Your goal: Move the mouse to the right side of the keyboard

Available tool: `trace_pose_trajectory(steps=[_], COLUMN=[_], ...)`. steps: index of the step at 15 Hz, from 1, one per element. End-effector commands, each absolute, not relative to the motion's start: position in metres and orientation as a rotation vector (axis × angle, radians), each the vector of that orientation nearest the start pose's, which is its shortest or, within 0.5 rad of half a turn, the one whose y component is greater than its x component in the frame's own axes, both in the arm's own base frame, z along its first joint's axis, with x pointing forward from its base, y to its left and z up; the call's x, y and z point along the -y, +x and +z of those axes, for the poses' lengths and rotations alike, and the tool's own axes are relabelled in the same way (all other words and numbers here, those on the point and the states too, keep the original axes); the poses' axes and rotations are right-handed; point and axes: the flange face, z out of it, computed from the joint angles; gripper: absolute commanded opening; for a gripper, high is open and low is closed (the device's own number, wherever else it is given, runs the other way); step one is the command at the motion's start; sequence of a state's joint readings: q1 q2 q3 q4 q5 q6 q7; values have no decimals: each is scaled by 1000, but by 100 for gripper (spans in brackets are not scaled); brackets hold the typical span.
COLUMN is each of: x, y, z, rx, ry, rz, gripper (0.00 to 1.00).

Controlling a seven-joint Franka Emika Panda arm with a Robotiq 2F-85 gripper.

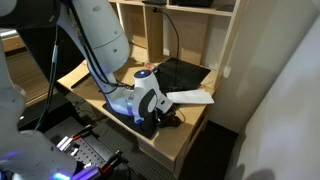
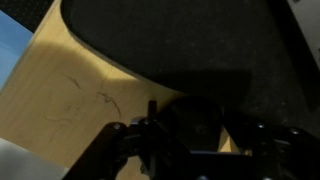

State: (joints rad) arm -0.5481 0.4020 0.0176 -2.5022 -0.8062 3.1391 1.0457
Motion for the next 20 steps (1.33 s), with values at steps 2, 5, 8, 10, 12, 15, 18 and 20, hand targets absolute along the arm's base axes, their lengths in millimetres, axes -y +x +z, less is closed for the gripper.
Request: trace_pose_trajectory(steps=[2, 5, 8, 10, 12, 15, 18, 20], x=[179, 197, 201, 199, 194, 164, 135, 137], y=[412, 412, 417, 422, 426, 424, 424, 435], z=[162, 183, 201, 215, 227, 249, 273, 264], rx=[-1065, -1071, -1028, -1001, -997, -887, -680, -721], ry=[-3047, -3110, -3132, -3123, -3100, -2991, -2909, -2923], rz=[-238, -140, -138, -165, -193, -144, -20, -16], gripper=[36, 23, 43, 41, 53, 73, 95, 84])
